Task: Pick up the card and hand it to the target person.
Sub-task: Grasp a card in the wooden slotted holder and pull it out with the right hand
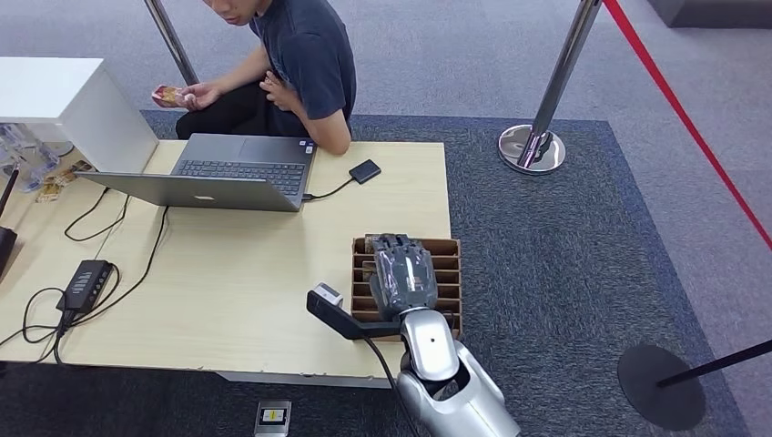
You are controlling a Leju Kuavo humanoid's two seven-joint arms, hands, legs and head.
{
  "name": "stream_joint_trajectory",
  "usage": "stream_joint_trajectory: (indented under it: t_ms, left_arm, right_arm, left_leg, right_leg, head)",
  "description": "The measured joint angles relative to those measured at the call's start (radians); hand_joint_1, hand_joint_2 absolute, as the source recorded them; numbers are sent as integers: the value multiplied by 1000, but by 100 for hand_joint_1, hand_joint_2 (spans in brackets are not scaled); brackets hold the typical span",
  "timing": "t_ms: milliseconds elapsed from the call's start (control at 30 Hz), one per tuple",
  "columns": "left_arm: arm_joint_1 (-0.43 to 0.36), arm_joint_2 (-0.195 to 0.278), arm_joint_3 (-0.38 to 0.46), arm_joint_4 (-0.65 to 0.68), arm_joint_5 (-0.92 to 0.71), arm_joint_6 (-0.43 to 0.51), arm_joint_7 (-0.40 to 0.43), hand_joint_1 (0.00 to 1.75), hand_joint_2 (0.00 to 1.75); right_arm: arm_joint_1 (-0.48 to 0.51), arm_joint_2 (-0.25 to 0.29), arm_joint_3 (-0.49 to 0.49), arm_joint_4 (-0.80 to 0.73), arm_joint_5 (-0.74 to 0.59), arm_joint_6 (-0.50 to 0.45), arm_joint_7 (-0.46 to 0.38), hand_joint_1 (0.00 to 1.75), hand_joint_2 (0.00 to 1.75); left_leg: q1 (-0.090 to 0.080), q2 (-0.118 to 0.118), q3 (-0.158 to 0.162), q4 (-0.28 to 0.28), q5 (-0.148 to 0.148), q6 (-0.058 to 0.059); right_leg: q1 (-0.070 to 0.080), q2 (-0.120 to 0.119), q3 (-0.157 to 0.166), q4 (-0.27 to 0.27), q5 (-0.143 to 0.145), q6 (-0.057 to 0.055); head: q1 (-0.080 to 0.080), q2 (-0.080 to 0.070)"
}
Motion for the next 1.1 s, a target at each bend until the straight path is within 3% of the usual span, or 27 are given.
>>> stream_joint_trajectory:
  t_ms: [133, 467, 700, 833, 1100]
  left_arm:
    - [0, 0, 0, 0, -1, 0, 1, 0, 0]
    - [0, 0, 0, 0, -2, 1, 7, 0, 0]
    - [0, -1, 0, 0, 1, 3, 7, 0, 0]
    - [-1, -1, 5, 0, 1, 3, 8, 0, 0]
    - [0, -2, 6, 1, 1, 3, 9, 0, 0]
  right_arm:
    - [0, 2, -6, 19, 0, 1, -1, 61, 175]
    - [-17, 17, -22, 94, -10, -7, -1, 71, 175]
    - [-37, 30, -34, 151, -10, -14, -7, 95, 175]
    - [-63, 40, -41, 197, -10, -36, -11, 119, 175]
    - [-84, 56, -52, 252, -13, -65, -16, 131, 175]
  left_leg:
    - [0, 0, 0, 0, 0, 0]
    - [0, 0, 0, 0, 0, 0]
    - [0, 0, 0, 0, 0, 0]
    - [0, 0, 0, 0, 0, 0]
    - [0, 0, 1, 0, 0, 0]
  right_leg:
    - [0, 0, 0, 0, 0, 0]
    - [0, 0, 0, 0, 0, 0]
    - [0, 0, 0, 0, 0, 0]
    - [0, 0, 0, 0, 0, 0]
    - [0, 0, 1, 0, 0, 0]
  head:
    - [0, 0]
    - [0, 0]
    - [0, 0]
    - [0, 0]
    - [0, 0]
